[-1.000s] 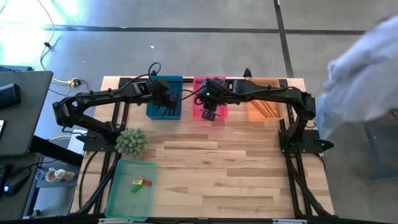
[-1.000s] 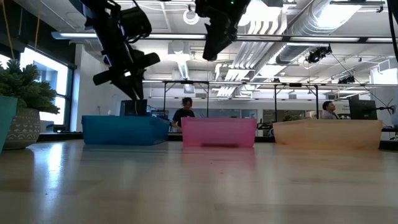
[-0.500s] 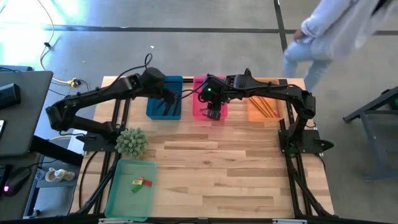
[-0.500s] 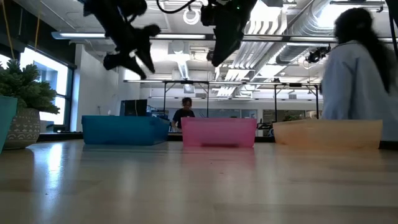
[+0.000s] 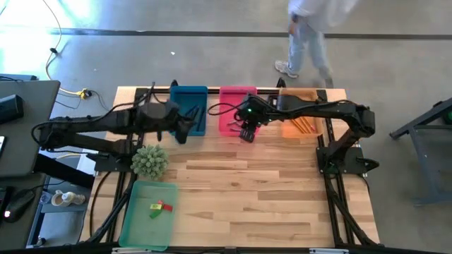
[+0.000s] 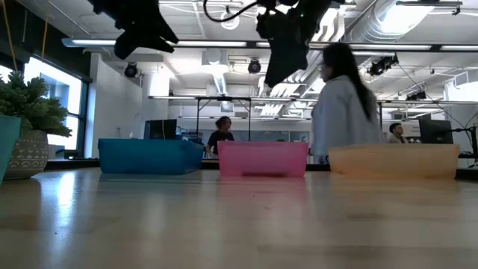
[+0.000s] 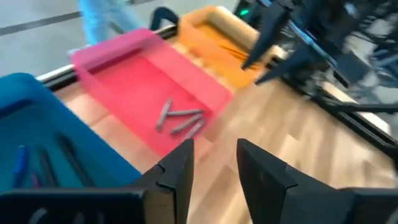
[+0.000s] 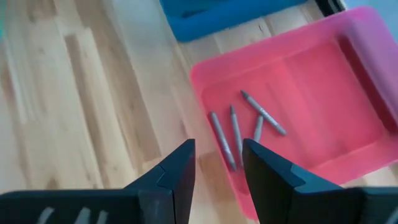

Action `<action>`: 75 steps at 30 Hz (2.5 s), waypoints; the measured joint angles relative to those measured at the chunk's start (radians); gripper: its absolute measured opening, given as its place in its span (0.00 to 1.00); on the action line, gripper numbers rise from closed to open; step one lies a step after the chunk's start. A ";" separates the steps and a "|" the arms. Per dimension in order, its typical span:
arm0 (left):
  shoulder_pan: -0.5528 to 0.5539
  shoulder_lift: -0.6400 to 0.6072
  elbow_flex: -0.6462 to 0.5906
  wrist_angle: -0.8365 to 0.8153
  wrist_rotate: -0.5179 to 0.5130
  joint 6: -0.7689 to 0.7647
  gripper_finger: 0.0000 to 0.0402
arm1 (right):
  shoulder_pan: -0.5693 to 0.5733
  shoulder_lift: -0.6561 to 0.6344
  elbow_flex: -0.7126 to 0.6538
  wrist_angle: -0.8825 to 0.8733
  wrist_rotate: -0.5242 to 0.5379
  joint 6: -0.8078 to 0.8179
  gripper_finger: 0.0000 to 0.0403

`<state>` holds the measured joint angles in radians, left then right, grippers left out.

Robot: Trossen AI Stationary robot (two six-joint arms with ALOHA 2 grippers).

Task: Sort crayons/erasers/pens/pencils in bins
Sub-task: Return to Home Position

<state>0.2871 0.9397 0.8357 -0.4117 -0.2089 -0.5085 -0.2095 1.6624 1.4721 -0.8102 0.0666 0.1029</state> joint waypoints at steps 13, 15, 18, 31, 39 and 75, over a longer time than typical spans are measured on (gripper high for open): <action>-0.183 -0.263 -0.197 0.111 -0.012 0.031 0.02 | 0.113 -0.218 -0.175 0.134 0.093 0.211 0.31; -0.204 -0.300 -0.236 0.133 -0.012 0.036 0.02 | 0.136 -0.243 -0.189 0.140 0.117 0.205 0.31; -0.238 -0.353 -0.293 0.161 -0.012 0.059 0.00 | 0.166 -0.273 -0.202 0.130 0.144 0.203 0.31; -0.363 -0.564 -0.558 0.484 0.012 0.211 0.00 | 0.231 -0.400 -0.207 0.046 0.213 0.211 0.31; -0.361 -0.637 -0.704 0.681 0.034 0.217 0.00 | 0.259 -0.564 -0.207 -0.065 0.366 0.212 0.31; -0.292 -0.634 -0.824 0.776 -0.039 0.126 0.00 | 0.259 -1.661 -1.208 0.422 0.287 0.239 0.31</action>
<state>-0.0048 0.3054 0.0113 0.3641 -0.2474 -0.3820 0.0490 0.0017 0.2641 -0.3883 0.3539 0.3414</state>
